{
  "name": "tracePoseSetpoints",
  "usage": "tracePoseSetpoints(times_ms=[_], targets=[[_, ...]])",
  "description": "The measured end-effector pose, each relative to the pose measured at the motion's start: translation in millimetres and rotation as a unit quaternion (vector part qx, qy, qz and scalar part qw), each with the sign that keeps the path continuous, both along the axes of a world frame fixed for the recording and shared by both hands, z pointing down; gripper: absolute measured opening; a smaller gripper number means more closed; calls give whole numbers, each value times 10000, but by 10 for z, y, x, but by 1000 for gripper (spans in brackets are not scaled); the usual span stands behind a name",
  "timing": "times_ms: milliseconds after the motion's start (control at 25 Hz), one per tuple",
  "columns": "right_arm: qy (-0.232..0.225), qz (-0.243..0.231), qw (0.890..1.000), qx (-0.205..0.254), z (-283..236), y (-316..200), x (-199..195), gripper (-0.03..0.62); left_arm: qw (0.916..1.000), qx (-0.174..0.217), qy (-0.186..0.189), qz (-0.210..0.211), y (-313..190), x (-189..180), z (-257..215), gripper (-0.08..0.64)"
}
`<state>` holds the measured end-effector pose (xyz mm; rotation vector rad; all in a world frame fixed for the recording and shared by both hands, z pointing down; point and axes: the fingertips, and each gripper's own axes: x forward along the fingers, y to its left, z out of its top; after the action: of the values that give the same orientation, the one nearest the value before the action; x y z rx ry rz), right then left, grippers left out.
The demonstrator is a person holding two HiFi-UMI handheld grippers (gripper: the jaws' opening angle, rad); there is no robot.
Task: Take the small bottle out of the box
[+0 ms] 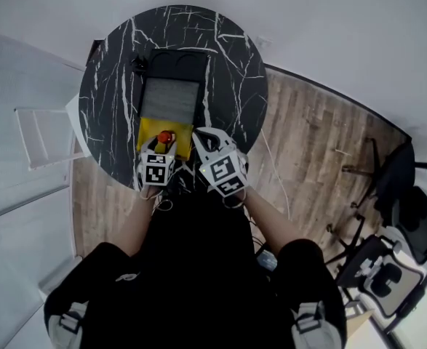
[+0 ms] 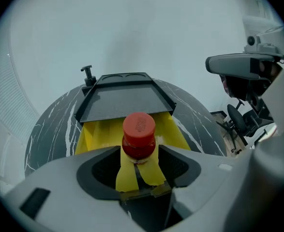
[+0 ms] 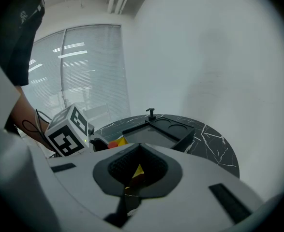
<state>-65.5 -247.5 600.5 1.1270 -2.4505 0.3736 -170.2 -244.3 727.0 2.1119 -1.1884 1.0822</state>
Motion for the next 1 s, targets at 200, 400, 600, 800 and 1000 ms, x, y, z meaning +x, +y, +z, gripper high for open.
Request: tracePoseSetpoints(times_ms=[200,400,600,800,1000], targets=[[44,47,10000,-31,-6,16,61,-5,9999,-42,-153,55,-63,-1,42,227],[60,143,9999,-46,-16,5,144,-4,9999,-28,-144,43,-88,31,55,227],[10,206,9998,-36,-25,-13,166,-4,9998,-73,-120,125,-101,21,61,216],[-47,126,9999,27,-64,-36,95,-3,9999,84,33,51,-127,21,-132,215],[-114,8,9998,145,-144,-67,-28,-5,9990,408,162,-50,-197,17,-478,215]])
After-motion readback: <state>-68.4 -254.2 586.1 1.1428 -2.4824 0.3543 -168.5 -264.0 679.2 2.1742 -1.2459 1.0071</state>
